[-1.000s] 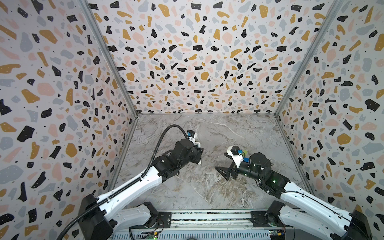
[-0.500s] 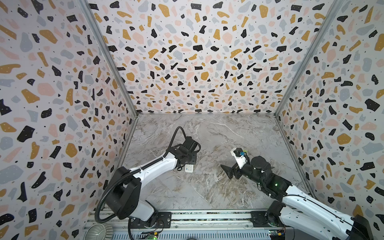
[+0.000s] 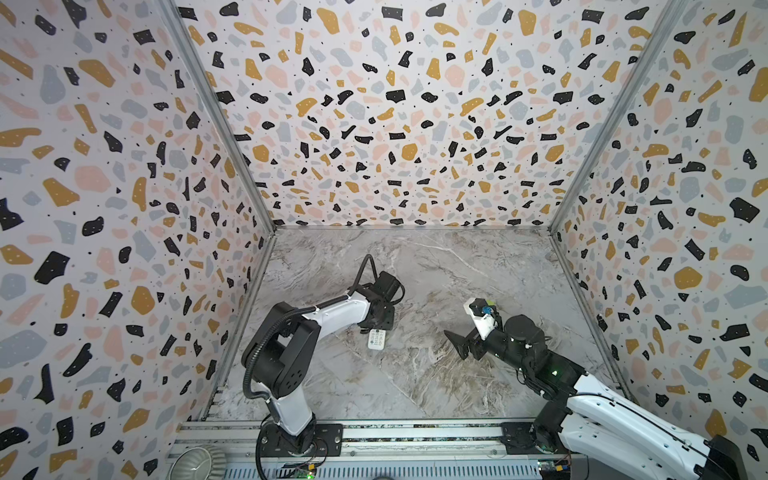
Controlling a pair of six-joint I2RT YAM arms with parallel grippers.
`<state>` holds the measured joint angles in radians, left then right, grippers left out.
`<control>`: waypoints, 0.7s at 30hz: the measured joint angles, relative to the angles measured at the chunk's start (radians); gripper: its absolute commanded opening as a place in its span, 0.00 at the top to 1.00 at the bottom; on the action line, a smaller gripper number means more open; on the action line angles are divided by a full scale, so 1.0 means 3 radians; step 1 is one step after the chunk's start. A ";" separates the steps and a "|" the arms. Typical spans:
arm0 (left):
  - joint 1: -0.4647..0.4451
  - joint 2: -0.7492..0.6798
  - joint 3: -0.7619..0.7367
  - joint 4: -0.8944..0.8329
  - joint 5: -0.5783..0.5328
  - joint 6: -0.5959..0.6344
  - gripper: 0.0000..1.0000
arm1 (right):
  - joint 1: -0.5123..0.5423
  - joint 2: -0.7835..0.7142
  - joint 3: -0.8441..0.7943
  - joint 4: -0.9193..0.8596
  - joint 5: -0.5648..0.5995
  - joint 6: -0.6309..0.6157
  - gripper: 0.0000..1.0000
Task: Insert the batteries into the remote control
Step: 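Lower the remote onto the table with the left gripper and release it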
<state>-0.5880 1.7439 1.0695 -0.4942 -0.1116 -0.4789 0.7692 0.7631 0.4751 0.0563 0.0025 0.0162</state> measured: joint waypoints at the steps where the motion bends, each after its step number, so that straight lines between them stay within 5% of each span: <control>1: 0.0004 0.0009 0.0000 0.0008 -0.0004 0.0001 0.62 | -0.0005 0.0000 0.0000 0.0001 0.0006 0.0000 0.01; 8: 0.0047 0.0009 -0.0057 0.0116 -0.0010 -0.0013 0.41 | -0.0019 0.0000 0.0000 0.0006 0.0048 -0.0001 0.01; 14: 0.0146 -0.0033 -0.0178 0.0225 -0.0019 -0.0006 0.00 | -0.0036 0.0010 0.0004 0.0003 0.0106 -0.0032 0.01; 21: 0.0278 -0.0539 -0.0237 0.0343 -0.0061 -0.0008 0.01 | -0.0098 0.0022 0.0015 -0.0027 0.0239 -0.0048 0.01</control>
<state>-0.5045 1.5822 0.9985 -0.3912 -0.1299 -0.4812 0.7399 0.7696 0.4797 0.0483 0.0742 0.0017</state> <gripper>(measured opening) 0.993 0.992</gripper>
